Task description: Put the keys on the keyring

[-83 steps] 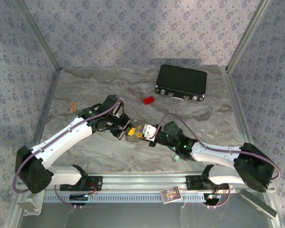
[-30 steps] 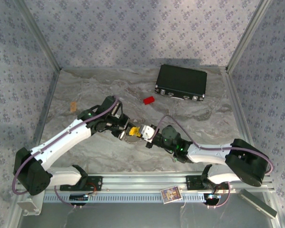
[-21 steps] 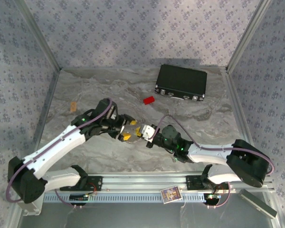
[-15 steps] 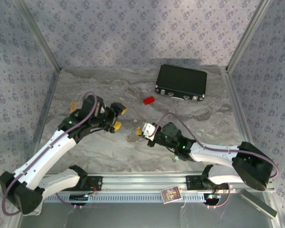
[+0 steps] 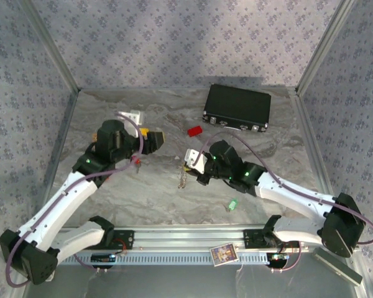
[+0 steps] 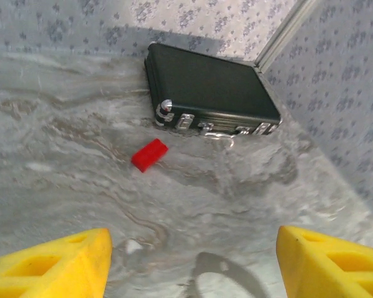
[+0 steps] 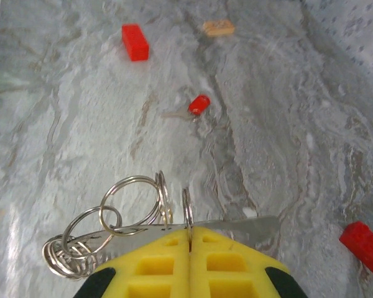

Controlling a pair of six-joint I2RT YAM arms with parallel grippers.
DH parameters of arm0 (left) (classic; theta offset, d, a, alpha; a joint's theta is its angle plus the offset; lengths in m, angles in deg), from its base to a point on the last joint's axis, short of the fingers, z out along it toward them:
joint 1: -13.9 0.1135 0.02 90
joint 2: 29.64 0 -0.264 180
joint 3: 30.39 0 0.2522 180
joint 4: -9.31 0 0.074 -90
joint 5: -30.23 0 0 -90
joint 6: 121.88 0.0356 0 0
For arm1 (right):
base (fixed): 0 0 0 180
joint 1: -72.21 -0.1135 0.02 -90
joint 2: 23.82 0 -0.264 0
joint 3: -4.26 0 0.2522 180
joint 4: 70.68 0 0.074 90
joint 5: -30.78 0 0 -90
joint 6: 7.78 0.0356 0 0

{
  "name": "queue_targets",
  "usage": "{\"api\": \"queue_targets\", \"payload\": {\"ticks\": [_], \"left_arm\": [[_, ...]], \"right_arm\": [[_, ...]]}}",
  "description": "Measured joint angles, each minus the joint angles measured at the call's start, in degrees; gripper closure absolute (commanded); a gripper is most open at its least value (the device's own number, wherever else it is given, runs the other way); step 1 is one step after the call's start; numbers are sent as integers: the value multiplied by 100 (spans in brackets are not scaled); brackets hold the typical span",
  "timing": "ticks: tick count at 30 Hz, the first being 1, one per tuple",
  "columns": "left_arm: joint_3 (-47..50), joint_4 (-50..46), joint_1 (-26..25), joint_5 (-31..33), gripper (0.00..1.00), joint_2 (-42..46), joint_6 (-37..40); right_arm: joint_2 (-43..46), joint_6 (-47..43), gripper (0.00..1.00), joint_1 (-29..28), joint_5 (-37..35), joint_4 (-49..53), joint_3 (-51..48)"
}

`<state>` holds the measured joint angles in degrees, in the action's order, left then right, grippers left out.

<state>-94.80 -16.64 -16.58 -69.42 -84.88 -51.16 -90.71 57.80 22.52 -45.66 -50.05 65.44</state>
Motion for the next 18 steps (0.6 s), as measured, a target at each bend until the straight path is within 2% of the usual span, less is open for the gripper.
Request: {"api": "queue_targets", "payload": {"ticks": [4, 10, 13, 18], "left_arm": [[837, 623, 0, -122, 32, 203, 916], [997, 1261, -9, -516, 40, 70, 1847], [1172, 1698, -76, -776, 42, 57, 2162], [1711, 2304, -275, -1110, 50, 0, 2667]], "right_arm": [[-85, -448, 100, 203, 114, 1237, 649], [-483, -1075, 100, 317, -70, 2909, 1827], [-660, -1362, 100, 260, -308, 3416, 2256], [-828, -1733, 100, 151, -520, 3908, 2420]]}}
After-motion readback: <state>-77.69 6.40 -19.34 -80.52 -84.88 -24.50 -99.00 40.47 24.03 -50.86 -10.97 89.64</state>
